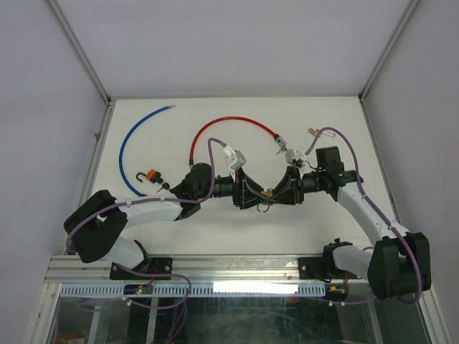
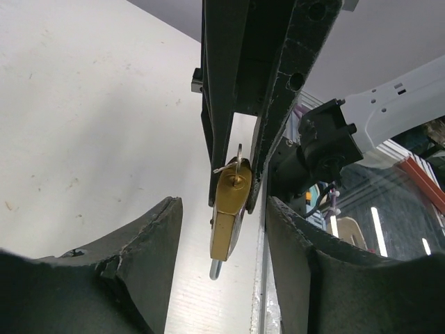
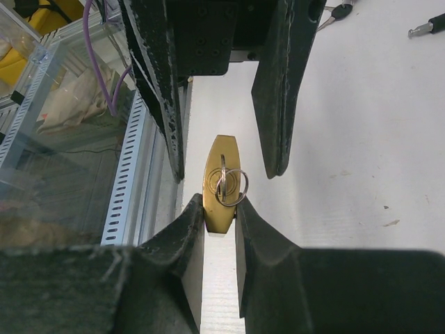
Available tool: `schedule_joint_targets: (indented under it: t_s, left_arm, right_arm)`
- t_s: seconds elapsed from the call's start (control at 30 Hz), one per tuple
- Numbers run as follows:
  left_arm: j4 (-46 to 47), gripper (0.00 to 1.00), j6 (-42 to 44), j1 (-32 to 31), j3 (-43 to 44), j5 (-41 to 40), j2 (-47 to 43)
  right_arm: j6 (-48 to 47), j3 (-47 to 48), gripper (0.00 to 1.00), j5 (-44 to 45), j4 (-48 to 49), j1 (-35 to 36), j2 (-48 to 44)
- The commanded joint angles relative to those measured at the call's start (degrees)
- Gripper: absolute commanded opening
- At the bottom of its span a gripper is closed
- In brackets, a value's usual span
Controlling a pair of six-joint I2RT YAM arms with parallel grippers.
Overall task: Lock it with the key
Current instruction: Lock the lock.
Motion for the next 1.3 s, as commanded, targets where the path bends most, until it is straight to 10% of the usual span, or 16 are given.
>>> schedule_joint_targets:
  t_s: [0.0,0.4,0.5,0.93,1.27]
  left_arm:
    - [2.8,0.51,-0.3,0.2,2.8,3.7,1.5]
    - [3.7,0.13,-0.5,0.2,3.2,5.9,2.7]
    - [5.8,0.0,-0.9,0.2,2.1,5.4,1.8]
    - [24.0,0.0,-8.2,0.7,-8.6,-3.4,-5.2]
    - [43.2,0.0,-15.3,0.9,-13.4,-10.1,-4.1]
  right_arm:
    - [-1.3,3.1,0.0,-4.1,0.4,0.4,-0.3]
    - [-1.6,3.0,0.0,-4.1,0.3,0.5,-0.3]
    - [-1.7,2.9,0.17,-3.7,0.4,0.5,-0.5]
    - [2.1,1.9,0.61,-4.4,3.7,0.3,-2.6]
    - [31.9,-5.9,0.62,-4.8,33.6,4.3,-4.1]
